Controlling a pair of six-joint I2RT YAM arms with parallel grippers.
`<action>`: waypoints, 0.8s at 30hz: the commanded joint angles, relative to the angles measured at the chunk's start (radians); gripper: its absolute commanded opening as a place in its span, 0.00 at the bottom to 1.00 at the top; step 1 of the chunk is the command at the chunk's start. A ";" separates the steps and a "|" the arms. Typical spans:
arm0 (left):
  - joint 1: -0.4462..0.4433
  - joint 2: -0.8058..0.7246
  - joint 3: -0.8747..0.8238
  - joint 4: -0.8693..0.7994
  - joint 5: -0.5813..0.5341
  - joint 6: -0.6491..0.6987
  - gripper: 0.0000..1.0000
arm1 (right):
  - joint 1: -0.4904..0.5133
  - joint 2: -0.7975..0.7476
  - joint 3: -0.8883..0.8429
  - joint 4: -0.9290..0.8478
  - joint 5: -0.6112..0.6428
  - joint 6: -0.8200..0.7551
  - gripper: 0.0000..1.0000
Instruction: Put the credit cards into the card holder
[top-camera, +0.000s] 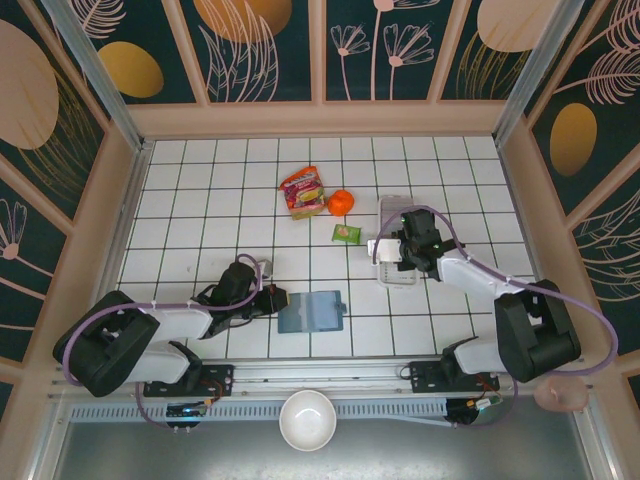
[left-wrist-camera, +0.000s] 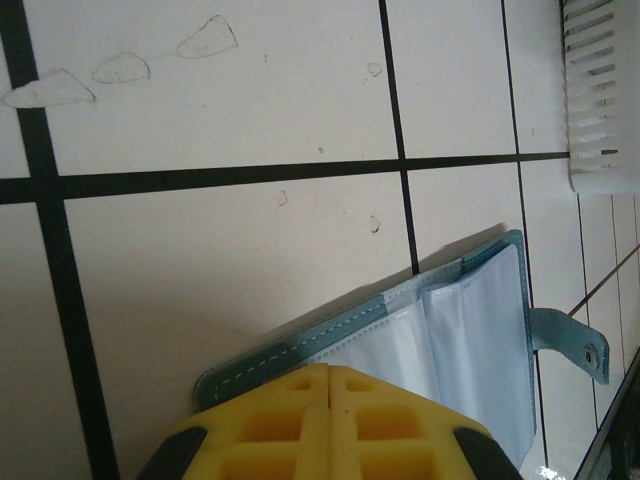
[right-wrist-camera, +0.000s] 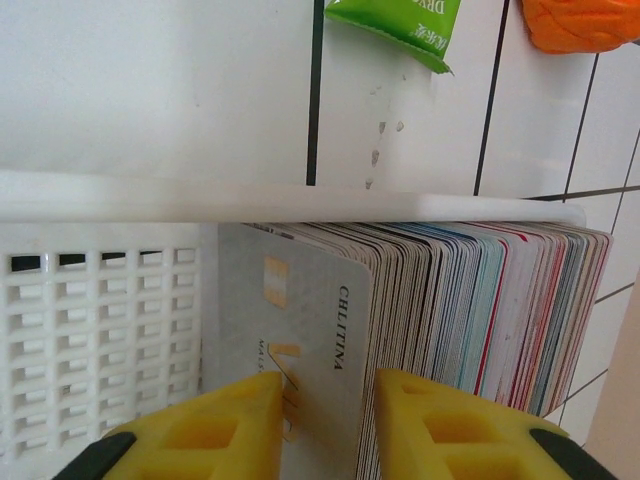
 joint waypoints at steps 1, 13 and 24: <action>-0.002 0.012 -0.009 -0.006 0.016 0.017 0.00 | -0.005 -0.028 0.046 0.029 0.016 -0.016 0.27; -0.002 0.013 -0.009 -0.005 0.019 0.014 0.00 | -0.005 -0.046 0.061 -0.003 0.015 -0.014 0.17; -0.002 0.017 -0.007 -0.002 0.022 0.014 0.00 | -0.004 -0.070 0.089 -0.089 -0.018 0.038 0.08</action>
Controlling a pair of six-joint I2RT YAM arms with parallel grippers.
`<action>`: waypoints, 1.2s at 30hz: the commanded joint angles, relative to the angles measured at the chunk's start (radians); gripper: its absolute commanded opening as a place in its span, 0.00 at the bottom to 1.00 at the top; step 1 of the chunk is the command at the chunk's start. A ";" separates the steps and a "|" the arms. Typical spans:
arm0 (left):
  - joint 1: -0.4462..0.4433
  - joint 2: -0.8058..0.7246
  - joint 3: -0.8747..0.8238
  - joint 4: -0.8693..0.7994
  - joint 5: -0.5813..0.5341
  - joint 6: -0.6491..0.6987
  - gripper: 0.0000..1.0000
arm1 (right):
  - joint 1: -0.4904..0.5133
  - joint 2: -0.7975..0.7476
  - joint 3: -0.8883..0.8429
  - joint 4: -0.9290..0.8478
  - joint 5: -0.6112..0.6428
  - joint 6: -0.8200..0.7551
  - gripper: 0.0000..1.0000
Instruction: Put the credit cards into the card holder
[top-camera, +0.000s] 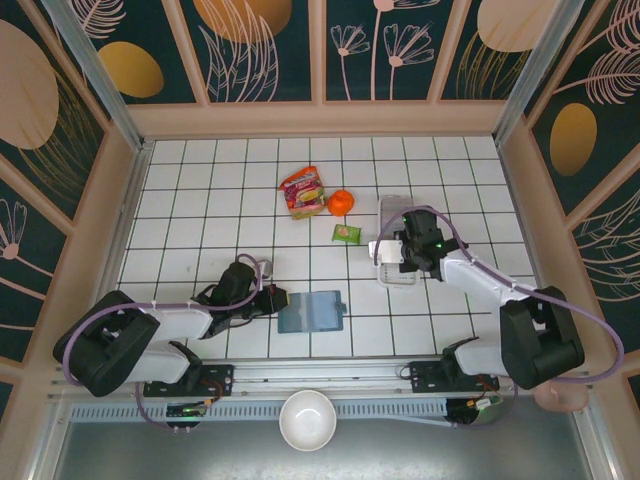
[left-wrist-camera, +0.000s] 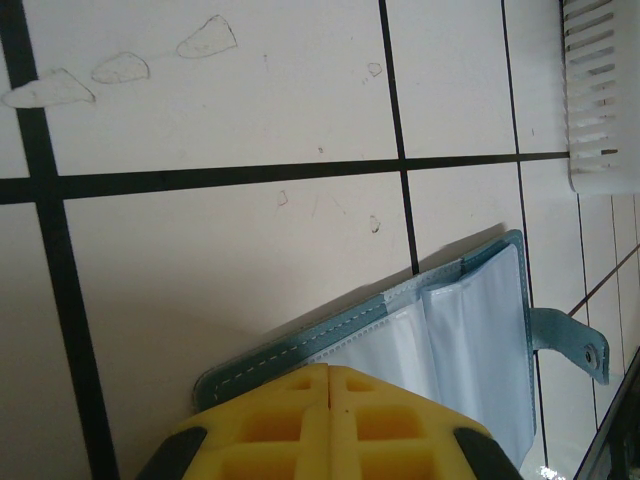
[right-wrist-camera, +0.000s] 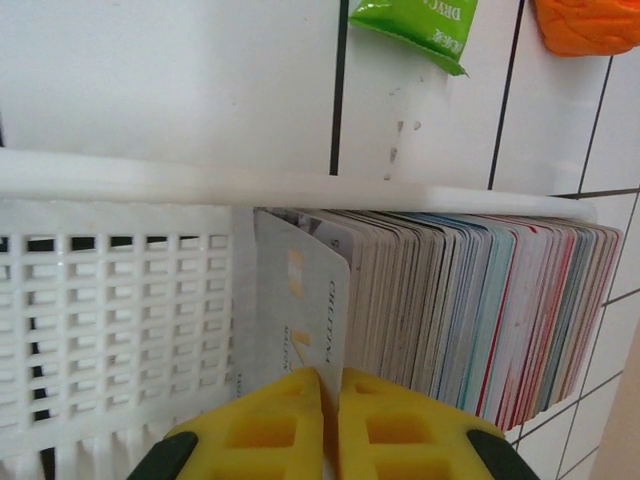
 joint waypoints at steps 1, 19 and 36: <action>-0.002 0.016 -0.007 -0.003 0.021 0.014 0.00 | -0.002 -0.036 0.078 -0.011 -0.001 0.057 0.08; -0.002 0.032 -0.003 0.006 0.029 0.017 0.00 | 0.149 -0.207 0.263 -0.280 -0.043 0.610 0.00; -0.001 -0.010 -0.004 -0.036 0.013 0.013 0.00 | 0.640 -0.250 -0.103 0.240 -0.176 2.482 0.00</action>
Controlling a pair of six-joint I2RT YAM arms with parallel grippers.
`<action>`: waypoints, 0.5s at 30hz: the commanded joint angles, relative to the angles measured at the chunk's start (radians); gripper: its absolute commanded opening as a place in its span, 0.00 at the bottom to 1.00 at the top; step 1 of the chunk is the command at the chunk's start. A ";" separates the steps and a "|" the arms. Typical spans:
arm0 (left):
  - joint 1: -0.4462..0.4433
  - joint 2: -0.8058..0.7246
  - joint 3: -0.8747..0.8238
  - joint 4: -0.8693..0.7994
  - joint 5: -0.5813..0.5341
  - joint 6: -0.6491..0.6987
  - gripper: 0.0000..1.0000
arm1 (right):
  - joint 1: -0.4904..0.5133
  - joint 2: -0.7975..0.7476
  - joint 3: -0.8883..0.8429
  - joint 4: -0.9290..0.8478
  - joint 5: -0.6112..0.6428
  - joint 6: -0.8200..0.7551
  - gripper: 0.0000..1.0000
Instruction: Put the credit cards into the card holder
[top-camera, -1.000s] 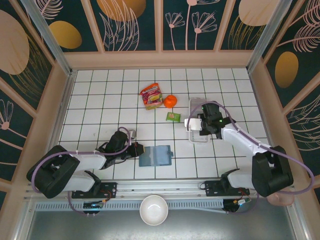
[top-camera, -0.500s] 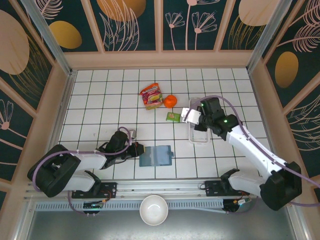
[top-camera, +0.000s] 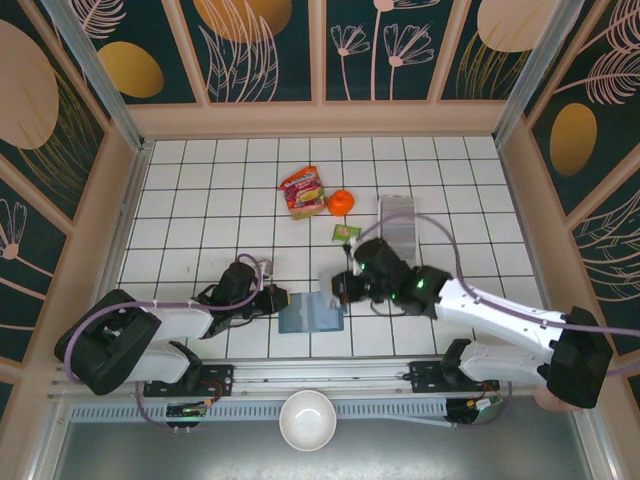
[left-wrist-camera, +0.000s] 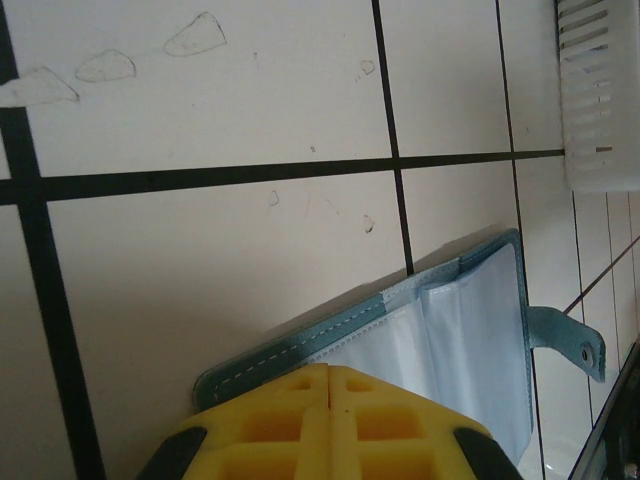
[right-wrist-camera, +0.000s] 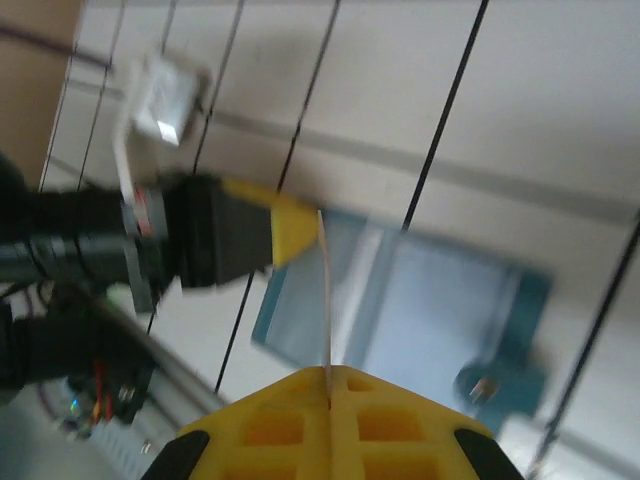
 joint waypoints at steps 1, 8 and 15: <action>-0.001 -0.022 -0.003 -0.052 0.001 0.015 0.00 | 0.025 -0.040 -0.107 0.260 -0.018 0.327 0.00; -0.001 -0.049 -0.012 -0.044 0.000 0.012 0.00 | 0.045 0.057 -0.129 0.286 0.039 0.384 0.00; -0.001 -0.056 -0.011 -0.044 -0.004 0.009 0.00 | 0.062 0.215 -0.074 0.300 0.067 0.389 0.00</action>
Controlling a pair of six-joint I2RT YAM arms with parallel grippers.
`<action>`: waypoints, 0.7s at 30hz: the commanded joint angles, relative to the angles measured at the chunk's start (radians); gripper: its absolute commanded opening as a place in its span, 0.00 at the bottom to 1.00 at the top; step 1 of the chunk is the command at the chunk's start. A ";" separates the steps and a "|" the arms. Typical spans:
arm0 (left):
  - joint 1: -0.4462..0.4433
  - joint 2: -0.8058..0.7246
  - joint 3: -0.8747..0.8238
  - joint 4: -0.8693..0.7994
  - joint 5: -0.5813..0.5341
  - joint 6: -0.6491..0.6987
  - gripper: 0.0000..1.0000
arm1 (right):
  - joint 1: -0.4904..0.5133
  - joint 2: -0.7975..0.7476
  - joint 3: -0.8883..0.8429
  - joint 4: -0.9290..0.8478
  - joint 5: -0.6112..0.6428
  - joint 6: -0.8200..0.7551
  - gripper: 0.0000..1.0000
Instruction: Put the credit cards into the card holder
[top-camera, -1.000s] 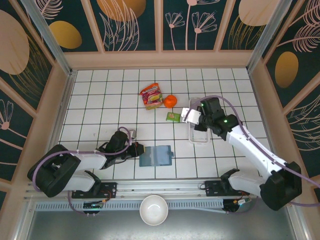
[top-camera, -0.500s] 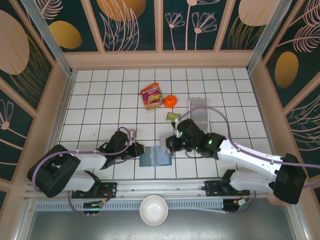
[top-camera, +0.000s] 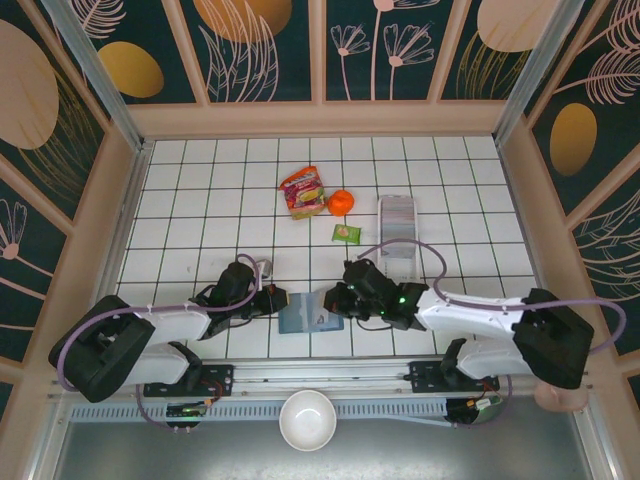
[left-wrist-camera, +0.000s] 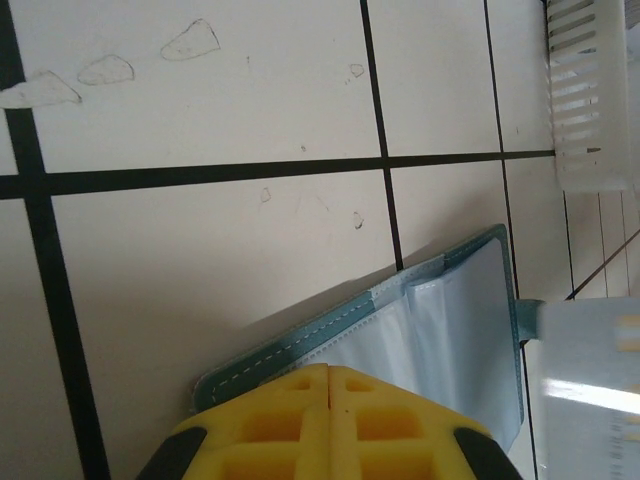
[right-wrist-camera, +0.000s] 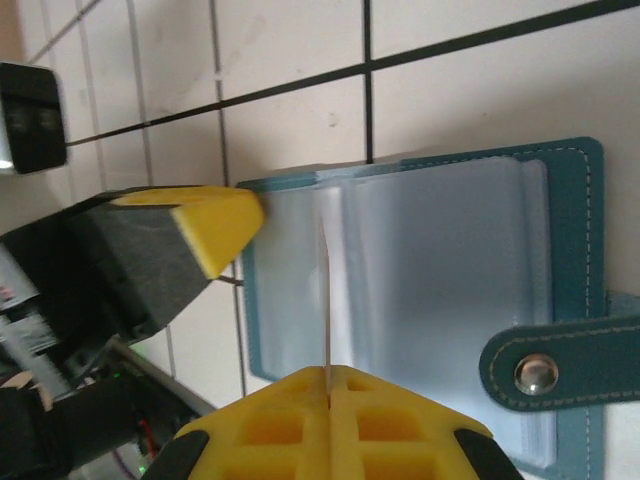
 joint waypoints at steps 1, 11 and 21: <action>-0.001 -0.014 -0.009 -0.014 0.000 0.009 0.00 | 0.019 0.061 0.055 0.024 0.051 0.027 0.00; -0.001 -0.028 -0.024 -0.003 0.001 -0.007 0.00 | 0.043 0.133 0.071 0.074 0.063 -0.042 0.00; -0.002 -0.034 -0.027 -0.007 -0.004 -0.014 0.00 | 0.053 0.159 0.083 0.002 0.101 -0.089 0.00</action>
